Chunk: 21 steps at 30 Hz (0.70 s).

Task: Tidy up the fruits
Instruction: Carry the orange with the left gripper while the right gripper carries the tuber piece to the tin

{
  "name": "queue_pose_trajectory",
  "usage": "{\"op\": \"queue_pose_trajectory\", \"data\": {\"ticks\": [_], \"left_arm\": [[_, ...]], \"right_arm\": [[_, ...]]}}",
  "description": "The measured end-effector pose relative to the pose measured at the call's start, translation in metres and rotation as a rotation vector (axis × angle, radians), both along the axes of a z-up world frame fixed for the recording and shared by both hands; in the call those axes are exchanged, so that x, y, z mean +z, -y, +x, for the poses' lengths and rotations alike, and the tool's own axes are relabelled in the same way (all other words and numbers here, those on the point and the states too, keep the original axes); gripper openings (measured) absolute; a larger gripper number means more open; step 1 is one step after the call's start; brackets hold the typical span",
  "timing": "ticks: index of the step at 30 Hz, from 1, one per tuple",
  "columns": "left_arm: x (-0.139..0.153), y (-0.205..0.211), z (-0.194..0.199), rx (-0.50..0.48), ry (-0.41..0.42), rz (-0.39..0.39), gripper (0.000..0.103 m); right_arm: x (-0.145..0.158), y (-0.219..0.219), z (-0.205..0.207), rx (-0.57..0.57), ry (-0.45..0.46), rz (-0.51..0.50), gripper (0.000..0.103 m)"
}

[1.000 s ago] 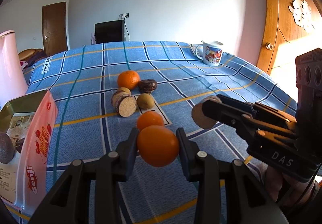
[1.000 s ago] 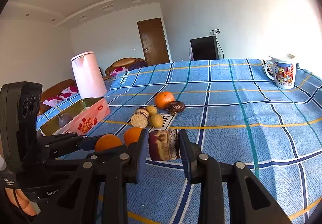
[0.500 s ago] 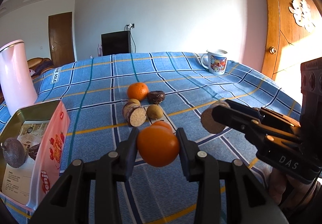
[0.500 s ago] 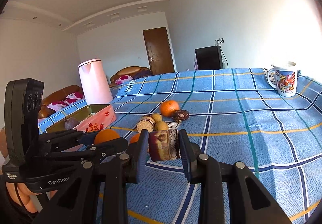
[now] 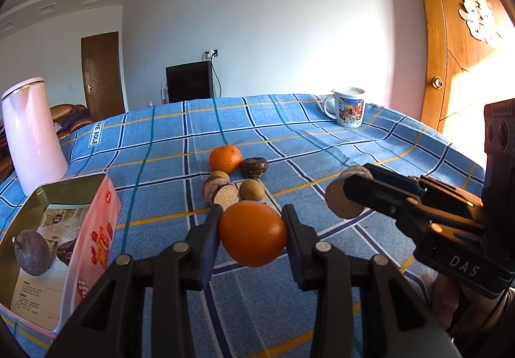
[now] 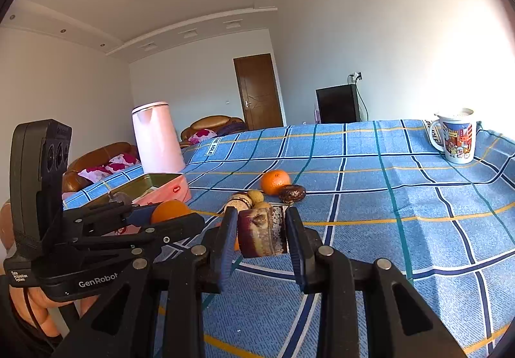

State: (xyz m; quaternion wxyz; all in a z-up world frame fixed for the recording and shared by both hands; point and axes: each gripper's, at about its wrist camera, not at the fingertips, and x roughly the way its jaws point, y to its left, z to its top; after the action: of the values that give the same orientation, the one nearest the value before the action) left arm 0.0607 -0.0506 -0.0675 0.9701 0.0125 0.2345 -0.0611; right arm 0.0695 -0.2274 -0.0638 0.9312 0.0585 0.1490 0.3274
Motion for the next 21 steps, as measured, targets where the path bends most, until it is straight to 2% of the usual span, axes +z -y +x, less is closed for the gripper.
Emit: {"op": "queue_pose_trajectory", "data": {"ticks": [21], "left_arm": [[0.011,0.0,-0.013,0.034,0.091,0.049,0.039]], "right_arm": [[0.0,0.005,-0.014,0.014,0.096,0.032,0.032]]}}
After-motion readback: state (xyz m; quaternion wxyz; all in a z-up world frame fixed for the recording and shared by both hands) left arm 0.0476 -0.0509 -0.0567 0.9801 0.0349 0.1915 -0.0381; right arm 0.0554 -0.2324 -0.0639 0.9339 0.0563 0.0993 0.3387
